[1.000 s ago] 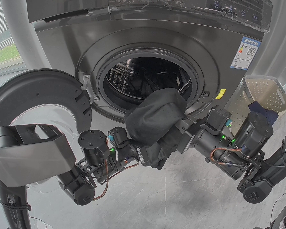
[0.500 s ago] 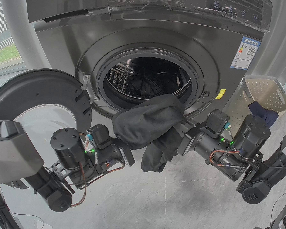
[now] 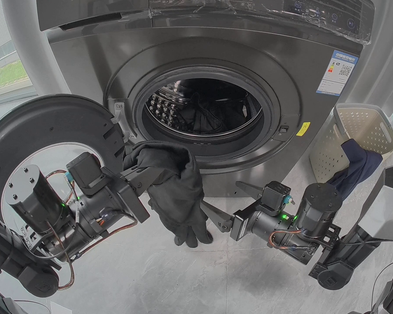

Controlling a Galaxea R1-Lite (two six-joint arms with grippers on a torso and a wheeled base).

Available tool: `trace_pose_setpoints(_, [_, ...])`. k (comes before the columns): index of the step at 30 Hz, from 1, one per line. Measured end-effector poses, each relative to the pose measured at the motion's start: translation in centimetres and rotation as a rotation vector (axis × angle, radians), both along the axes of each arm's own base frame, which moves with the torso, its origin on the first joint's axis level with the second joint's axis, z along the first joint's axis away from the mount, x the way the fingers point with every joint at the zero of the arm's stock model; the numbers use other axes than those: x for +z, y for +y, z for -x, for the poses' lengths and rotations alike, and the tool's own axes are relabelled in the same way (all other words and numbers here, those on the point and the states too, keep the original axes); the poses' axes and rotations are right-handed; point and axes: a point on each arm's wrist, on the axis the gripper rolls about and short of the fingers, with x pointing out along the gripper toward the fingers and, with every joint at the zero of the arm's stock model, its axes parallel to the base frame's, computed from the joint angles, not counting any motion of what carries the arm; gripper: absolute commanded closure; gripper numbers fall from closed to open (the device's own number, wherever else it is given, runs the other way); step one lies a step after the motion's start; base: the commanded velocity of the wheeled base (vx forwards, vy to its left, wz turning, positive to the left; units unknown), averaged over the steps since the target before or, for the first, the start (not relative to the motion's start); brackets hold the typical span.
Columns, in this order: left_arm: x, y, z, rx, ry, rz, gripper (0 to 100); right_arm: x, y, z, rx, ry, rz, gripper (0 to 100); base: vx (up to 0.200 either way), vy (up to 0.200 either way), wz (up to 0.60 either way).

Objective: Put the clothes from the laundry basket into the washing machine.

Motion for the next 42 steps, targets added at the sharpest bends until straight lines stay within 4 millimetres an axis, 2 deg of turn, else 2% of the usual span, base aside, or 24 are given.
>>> trace_pose_setpoints(6, [0.2, 0.4, 0.6, -0.011, 0.007, 0.014, 100, -0.9, 0.2, -0.5, -0.007, 0.015, 0.020, 0, 0.000, 0.000, 0.00])
trace_pose_setpoints(21, [0.3, 0.5, 0.8, -0.017, 0.001, 0.014, 100, -0.8, 1.0, -0.5, 0.016, 0.002, 0.010, 0, 0.000, 0.000, 0.00])
trace_pose_setpoints(31, [0.6, 0.7, 1.5, -0.053, -0.014, 0.009, 100, -1.5, 1.4, -0.7, 0.021, 0.016, 0.024, 0, 0.000, 0.000, 0.00])
trace_pose_setpoints(42, [0.3, 0.8, 1.6, -0.053, -0.015, -0.005, 100, -1.0, 1.4, -0.3, 0.052, 0.012, 0.006, 0, 0.000, 0.000, 0.00])
